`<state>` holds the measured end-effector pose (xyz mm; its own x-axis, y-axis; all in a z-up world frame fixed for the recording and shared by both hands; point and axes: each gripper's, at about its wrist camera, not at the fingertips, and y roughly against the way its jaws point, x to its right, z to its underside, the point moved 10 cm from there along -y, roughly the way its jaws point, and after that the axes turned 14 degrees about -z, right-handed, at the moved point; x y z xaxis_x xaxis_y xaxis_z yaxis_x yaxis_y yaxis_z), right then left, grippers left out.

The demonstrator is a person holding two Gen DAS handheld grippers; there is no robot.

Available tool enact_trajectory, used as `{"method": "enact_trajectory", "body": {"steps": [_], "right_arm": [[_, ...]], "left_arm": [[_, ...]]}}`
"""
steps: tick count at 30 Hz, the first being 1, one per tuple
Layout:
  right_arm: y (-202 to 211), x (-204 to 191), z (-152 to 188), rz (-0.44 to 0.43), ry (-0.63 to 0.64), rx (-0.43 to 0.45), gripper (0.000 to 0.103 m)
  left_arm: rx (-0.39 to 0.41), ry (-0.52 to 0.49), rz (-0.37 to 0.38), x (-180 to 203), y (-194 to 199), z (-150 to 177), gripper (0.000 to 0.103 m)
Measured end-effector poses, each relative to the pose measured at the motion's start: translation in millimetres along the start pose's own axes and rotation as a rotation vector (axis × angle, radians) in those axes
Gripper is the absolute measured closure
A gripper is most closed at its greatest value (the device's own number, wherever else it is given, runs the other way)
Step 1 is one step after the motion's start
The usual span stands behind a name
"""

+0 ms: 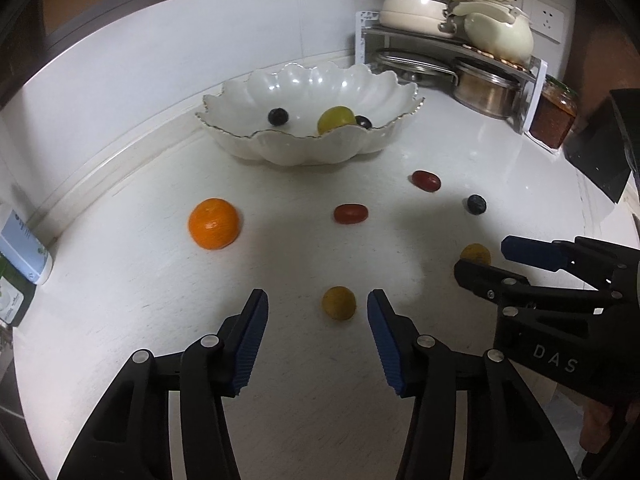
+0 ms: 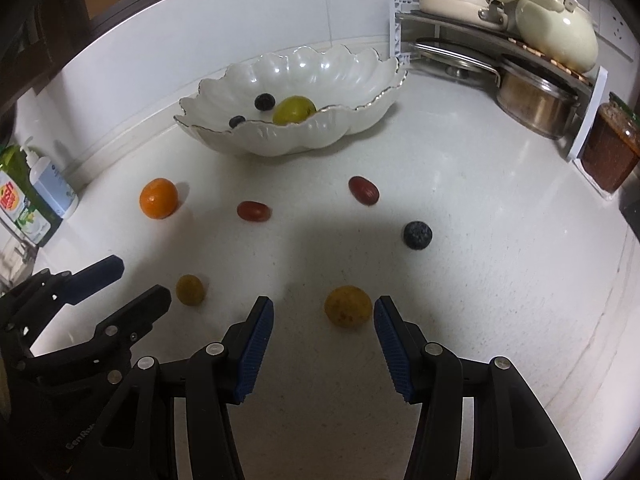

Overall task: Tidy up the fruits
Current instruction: 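Grasp a small yellow fruit with the right tool while the left tool grasps another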

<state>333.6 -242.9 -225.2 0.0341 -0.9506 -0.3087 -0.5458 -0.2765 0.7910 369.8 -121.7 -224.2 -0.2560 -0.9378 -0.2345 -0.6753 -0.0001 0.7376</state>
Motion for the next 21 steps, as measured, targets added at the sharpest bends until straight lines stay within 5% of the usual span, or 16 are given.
{"method": "enact_trajectory", "body": {"steps": [21], "right_arm": [[-16.4, 9.9, 4.3, 0.006, 0.008, -0.002, 0.06]], "left_arm": [[-0.063, -0.008, 0.025, 23.2, -31.1, 9.6, 0.071]]}}
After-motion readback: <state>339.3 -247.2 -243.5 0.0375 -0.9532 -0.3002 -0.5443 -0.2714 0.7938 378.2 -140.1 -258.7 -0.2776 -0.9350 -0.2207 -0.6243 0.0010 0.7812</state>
